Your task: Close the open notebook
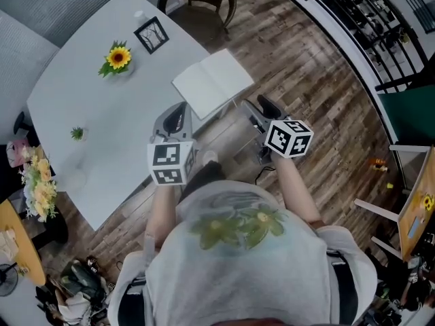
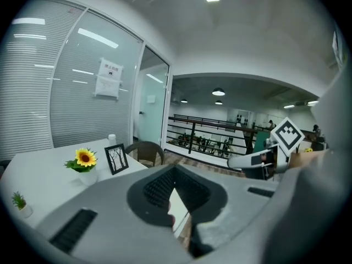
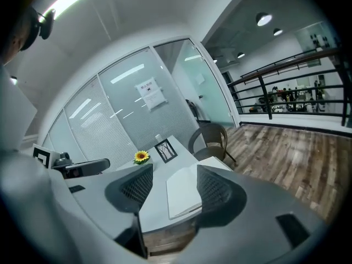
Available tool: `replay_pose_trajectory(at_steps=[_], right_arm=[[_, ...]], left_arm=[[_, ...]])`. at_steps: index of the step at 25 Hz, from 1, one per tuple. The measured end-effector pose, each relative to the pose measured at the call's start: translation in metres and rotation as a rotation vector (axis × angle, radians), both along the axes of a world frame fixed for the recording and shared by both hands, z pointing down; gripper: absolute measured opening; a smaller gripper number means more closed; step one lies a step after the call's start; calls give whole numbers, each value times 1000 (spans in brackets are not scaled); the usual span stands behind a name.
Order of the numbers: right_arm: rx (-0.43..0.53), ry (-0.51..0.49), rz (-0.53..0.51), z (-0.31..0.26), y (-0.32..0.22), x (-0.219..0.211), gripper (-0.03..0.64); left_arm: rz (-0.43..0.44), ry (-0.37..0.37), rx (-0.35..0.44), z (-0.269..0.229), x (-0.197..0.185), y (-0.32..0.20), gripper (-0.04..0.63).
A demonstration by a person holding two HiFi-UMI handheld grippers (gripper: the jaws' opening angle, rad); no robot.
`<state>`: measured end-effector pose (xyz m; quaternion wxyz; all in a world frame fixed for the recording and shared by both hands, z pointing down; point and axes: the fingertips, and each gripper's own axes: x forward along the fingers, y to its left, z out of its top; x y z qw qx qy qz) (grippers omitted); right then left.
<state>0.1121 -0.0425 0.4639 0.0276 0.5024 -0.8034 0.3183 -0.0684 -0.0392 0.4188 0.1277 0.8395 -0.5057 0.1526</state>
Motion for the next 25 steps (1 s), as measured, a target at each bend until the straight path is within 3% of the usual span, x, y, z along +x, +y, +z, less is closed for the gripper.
replay_pose_trajectory(at_steps=[12,25], right_arm=[[-180,-41,82,62,-39,17,243],[-431,-145,144,159,-78,53,242]], left_arm=[[67,22,-84,34,-1,-38,5],[60,39,-207,69,26,-60,5]])
